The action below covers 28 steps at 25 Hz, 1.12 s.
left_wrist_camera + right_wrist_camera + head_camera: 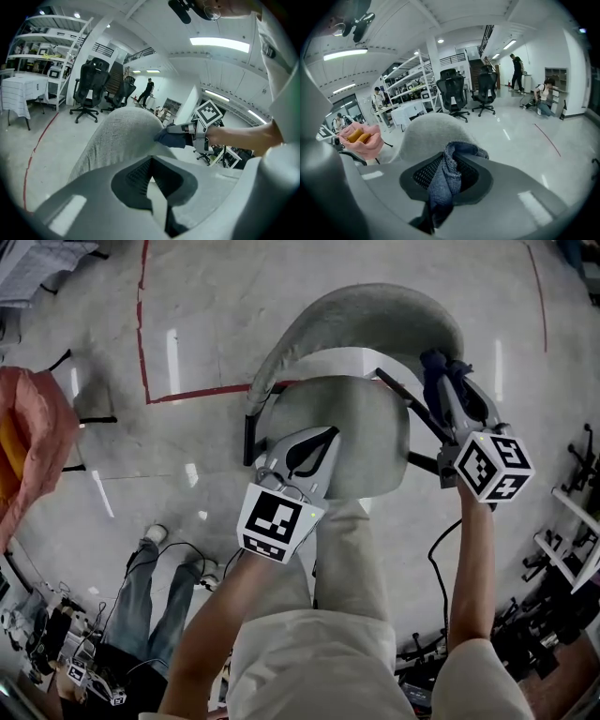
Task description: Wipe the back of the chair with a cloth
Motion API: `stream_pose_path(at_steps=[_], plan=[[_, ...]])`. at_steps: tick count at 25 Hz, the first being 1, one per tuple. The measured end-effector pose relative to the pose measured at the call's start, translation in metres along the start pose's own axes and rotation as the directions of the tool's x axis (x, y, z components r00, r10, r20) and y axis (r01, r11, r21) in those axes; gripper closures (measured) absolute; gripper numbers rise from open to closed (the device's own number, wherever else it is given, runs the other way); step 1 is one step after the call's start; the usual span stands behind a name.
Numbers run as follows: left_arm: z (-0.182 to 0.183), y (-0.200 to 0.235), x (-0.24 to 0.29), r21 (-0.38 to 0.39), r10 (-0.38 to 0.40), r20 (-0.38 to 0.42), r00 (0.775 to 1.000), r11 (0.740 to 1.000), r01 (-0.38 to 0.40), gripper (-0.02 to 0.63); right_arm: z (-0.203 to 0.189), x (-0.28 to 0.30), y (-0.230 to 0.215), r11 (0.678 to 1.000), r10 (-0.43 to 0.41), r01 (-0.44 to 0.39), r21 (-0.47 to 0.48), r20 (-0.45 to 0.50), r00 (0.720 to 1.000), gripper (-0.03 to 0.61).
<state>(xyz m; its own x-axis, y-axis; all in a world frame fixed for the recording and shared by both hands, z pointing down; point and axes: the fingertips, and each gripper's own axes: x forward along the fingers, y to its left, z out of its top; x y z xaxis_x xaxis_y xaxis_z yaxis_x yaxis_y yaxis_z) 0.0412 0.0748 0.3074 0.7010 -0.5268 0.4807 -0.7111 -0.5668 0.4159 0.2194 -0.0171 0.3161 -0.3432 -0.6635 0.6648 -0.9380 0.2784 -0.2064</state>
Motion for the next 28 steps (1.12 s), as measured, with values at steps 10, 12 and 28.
stream_pose_path(at_steps=[10, 12, 28], plan=[[0.008, 0.004, 0.025, -0.019, 0.001, 0.001, 1.0, 1.0, -0.001, 0.613, 0.021, 0.024, -0.028, 1.0, 0.007, -0.007, 0.007, -0.036, 0.999, 0.505], [0.012, 0.007, 0.028, -0.023, 0.006, 0.004, 1.0, 1.0, -0.006, 0.613, 0.027, 0.03, -0.027, 1.0, 0.019, -0.018, 0.012, -0.034, 0.999, 0.505], [0.026, 0.025, 0.03, -0.051, 0.046, 0.026, 0.999, 0.998, -0.045, 0.613, 0.048, 0.049, 0.003, 0.996, 0.092, -0.093, 0.0, -0.073, 0.993, 0.505]])
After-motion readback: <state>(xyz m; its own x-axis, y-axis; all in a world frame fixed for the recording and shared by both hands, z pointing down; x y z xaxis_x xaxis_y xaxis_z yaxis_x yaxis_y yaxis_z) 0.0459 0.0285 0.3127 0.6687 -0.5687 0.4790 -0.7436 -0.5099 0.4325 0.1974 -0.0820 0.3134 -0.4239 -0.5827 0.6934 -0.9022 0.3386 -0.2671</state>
